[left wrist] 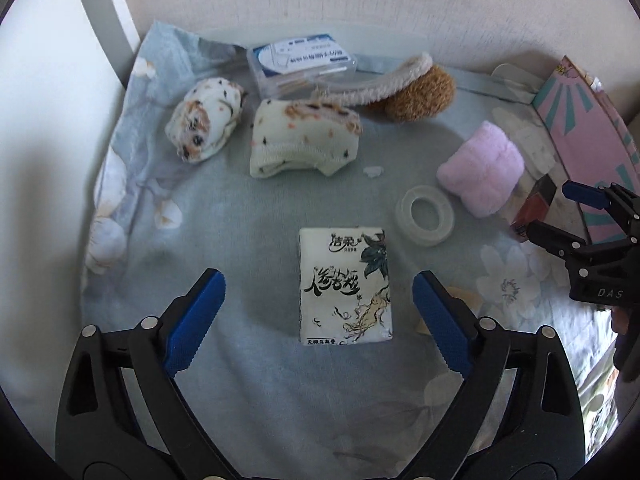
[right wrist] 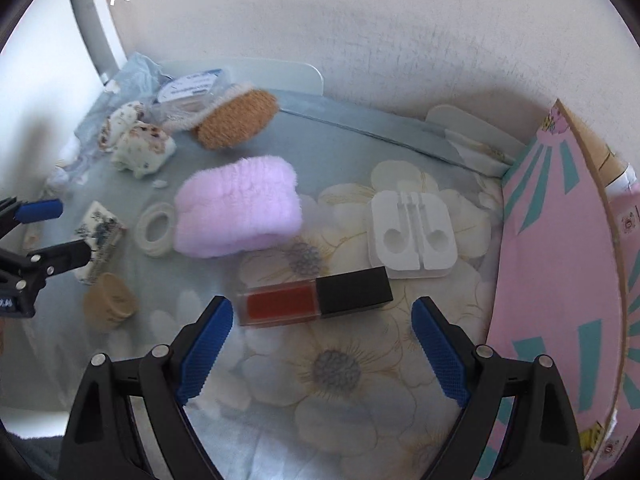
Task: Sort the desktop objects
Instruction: 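Grasp red lip gloss with right tool while left tool grasps white tissue pack, then carry lip gloss with right tool while left tool carries tissue pack to box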
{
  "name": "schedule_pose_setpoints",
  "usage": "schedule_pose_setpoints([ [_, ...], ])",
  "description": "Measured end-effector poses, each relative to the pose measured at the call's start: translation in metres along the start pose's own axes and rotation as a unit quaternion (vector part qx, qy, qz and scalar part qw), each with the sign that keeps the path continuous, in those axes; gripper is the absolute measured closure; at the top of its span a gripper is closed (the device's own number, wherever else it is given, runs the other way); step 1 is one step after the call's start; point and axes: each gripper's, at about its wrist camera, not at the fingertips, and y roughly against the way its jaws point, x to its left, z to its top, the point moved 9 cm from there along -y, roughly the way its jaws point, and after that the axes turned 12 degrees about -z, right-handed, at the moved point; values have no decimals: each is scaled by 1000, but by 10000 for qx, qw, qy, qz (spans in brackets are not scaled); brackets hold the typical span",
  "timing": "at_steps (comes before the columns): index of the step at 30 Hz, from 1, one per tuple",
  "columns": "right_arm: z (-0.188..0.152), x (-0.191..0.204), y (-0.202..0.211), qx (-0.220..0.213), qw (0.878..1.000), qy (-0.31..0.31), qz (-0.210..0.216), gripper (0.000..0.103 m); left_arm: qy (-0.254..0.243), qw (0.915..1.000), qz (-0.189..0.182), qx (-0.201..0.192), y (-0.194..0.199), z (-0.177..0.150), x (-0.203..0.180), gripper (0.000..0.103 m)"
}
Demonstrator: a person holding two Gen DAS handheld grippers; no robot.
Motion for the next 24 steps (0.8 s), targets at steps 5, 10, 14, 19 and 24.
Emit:
schedule_pose_setpoints([
  [5, -3, 3, -12, 44, 9998, 151, 117, 14, 185, 9997, -52, 116, -13, -8, 2, 10],
  [10, 0, 5, -14, -178, 9993, 304, 145, 14, 191, 9998, -85, 25, -14, -9, -2, 19],
  [14, 5, 6, -15, -336, 9987, 324, 203, 14, 164, 9998, 2, -69, -10, -10, -3, 36],
  [19, 7, 7, -13, -479, 9982, 265, 237, 22, 153, 9997, -42, -203, -6, -10, -2, 59],
  [24, 7, 7, -10, -519, 9982, 245, 189, 22, 300, 9992, -140, -234, -4, -9, 3, 61],
])
